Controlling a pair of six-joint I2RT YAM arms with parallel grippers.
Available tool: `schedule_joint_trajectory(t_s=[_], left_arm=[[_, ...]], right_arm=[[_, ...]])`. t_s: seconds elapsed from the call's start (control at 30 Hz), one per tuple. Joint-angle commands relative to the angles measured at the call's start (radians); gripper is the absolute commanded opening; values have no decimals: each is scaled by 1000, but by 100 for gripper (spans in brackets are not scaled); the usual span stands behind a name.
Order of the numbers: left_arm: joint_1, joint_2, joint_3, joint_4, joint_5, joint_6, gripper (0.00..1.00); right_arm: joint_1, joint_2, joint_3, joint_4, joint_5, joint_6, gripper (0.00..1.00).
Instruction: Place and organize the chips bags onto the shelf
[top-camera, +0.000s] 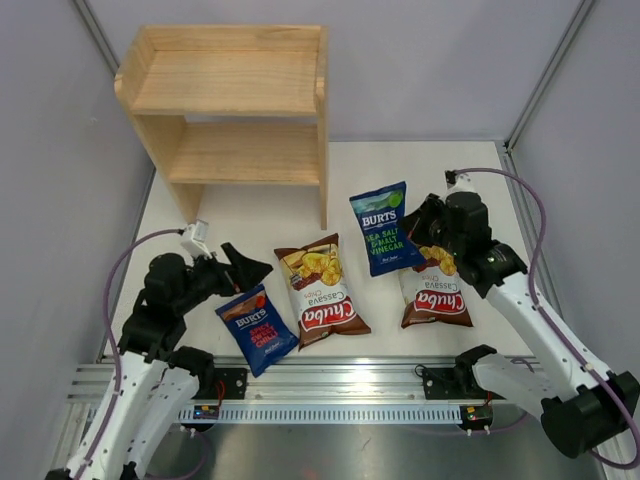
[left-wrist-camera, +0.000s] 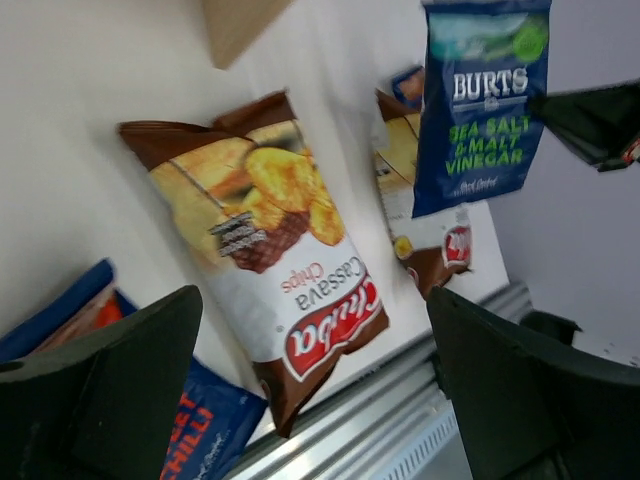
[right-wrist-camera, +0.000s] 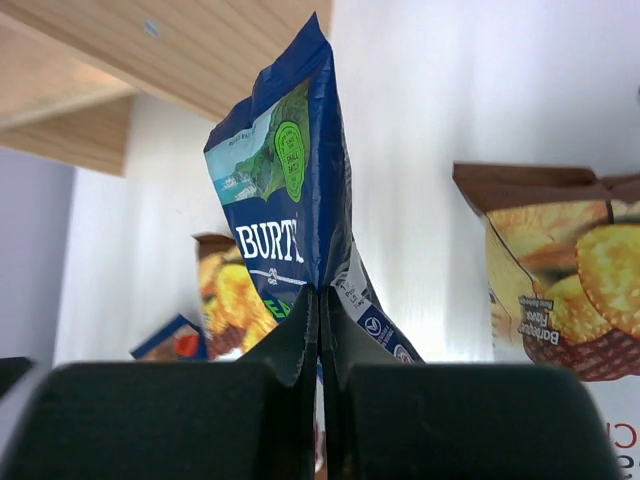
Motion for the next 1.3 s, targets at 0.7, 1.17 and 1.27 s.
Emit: schedule_joint_trajectory(t_s=[0.7, 1.17, 1.27], left_arm=[[-658, 800, 79, 1518, -86, -63, 99], [-667, 948, 198, 1697, -34, -155, 76], [-667, 948, 203, 1690, -40, -150, 78]], right_arm=[[6, -426, 31, 179, 94, 629, 0], [6, -432, -43, 313, -19, 734, 0], [6, -438, -59, 338, -30, 748, 0]])
